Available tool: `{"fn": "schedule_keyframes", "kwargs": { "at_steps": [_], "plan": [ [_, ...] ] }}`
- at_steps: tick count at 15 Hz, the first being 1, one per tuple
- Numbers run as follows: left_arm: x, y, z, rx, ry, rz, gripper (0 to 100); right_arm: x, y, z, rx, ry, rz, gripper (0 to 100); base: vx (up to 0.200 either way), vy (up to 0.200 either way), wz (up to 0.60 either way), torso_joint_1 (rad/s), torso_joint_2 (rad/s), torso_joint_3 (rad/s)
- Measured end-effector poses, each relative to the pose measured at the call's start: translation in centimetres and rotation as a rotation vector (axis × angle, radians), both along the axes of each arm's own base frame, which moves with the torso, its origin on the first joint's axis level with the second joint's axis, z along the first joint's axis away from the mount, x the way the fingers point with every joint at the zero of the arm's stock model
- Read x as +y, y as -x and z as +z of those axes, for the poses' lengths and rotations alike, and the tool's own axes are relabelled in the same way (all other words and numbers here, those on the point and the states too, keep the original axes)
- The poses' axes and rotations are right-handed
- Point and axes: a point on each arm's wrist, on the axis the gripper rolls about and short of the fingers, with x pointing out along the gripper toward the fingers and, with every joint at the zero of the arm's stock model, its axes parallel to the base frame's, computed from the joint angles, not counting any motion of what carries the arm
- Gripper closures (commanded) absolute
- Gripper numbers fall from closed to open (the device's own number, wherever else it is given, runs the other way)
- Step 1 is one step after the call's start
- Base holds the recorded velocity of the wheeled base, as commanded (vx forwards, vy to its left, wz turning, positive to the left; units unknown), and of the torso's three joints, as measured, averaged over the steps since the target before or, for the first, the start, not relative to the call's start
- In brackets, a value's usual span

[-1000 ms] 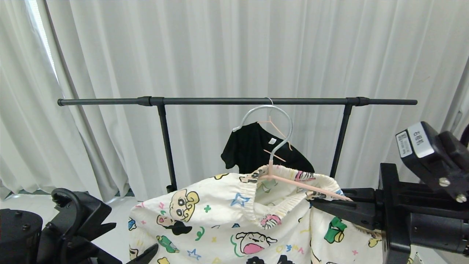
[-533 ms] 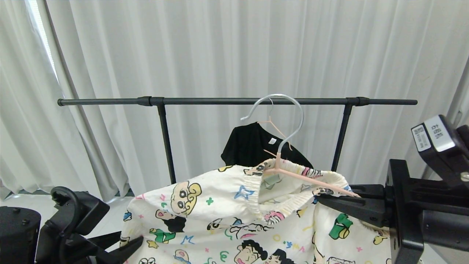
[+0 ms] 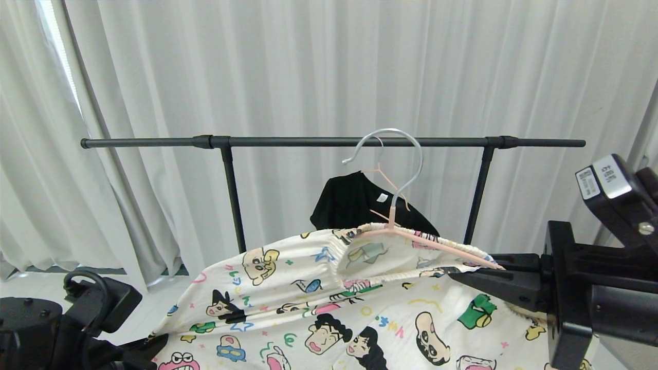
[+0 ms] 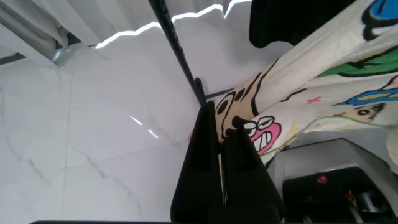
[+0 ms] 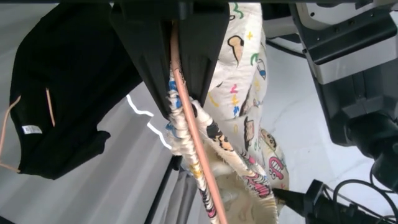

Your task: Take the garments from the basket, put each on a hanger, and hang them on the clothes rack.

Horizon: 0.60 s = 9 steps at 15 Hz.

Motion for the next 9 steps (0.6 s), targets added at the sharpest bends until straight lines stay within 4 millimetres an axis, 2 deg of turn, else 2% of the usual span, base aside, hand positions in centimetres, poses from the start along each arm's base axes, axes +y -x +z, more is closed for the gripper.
{"fn": "schedule_keyframes", "kwargs": {
  "at_steps": [5, 6, 9],
  "plan": [
    [-0.32, 0.04, 0.07, -0.003, -0.003, -0.025, 100, -0.01, -0.05, 0.11, -0.004, -0.005, -0.004, 100, 0.000, 0.000, 0.00, 0.000, 0.00, 0.000],
    [-0.37, 0.05, 0.11, -0.004, -0.003, -0.029, 0, -0.01, -0.05, 0.12, -0.004, -0.005, -0.005, 100, 0.000, 0.000, 0.00, 0.000, 0.00, 0.000],
    [-0.42, 0.17, 0.42, -0.021, 0.012, -0.038, 0, -0.27, -0.30, 0.14, -0.007, -0.006, -0.026, 100, 0.000, 0.000, 0.00, 0.000, 0.00, 0.000]
  ]
}}
